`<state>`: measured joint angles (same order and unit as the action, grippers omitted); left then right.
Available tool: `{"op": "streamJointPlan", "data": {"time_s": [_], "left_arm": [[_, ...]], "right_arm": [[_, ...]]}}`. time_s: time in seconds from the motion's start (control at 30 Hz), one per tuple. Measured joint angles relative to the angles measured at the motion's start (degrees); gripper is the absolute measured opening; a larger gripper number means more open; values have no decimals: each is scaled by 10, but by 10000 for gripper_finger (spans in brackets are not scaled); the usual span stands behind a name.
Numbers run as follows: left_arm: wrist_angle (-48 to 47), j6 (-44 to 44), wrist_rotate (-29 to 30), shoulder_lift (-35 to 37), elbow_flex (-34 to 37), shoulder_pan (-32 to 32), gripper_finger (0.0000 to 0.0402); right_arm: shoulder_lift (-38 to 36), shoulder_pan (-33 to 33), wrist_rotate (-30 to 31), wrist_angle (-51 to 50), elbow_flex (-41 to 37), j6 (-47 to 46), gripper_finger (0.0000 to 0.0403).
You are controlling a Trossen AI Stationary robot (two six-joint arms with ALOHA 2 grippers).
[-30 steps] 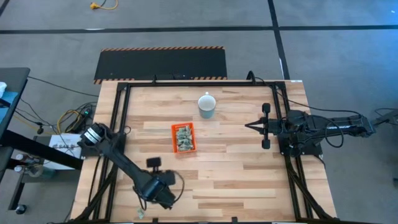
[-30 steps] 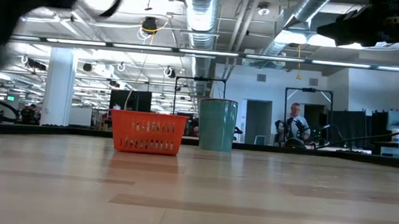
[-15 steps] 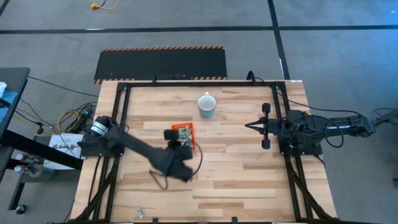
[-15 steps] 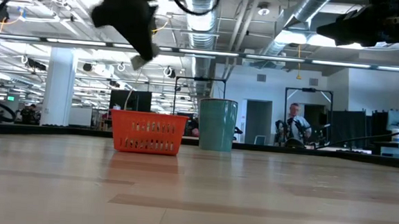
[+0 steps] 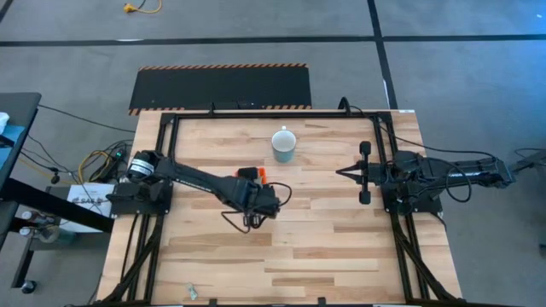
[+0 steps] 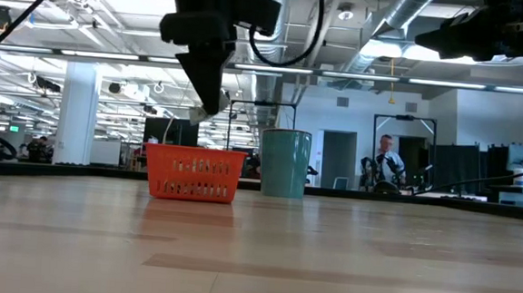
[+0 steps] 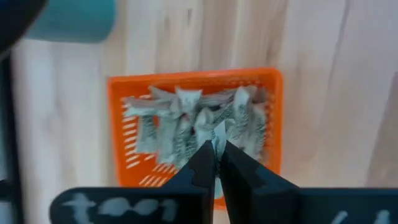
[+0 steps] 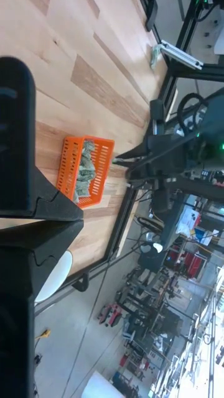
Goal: Pick and place items into bin
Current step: Put the green stevia packet into the orange bin
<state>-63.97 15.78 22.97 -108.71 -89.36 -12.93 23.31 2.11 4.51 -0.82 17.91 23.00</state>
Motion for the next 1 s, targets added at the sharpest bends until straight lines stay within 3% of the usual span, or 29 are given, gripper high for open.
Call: {"op": "streamJointPlan", "data": {"time_s": [0.1, 0.37, 0.57, 0.77, 1.0], "left_arm": [[12, -2, -34, -1, 0, 12, 18], [1, -2, -54, -1, 0, 19, 87], [-27, 16, -137, -1, -1, 14, 114], [-103, 135, -222, -1, -11, -19, 116], [-149, 309, -310, -1, -13, -132, 116]], "right_arm": [[0, 0, 0, 0, 0, 0, 1], [0, 0, 0, 0, 0, 0, 1], [0, 0, 0, 0, 0, 0, 1], [0, 0, 0, 0, 0, 0, 1], [0, 0, 0, 0, 0, -1, 1]]}}
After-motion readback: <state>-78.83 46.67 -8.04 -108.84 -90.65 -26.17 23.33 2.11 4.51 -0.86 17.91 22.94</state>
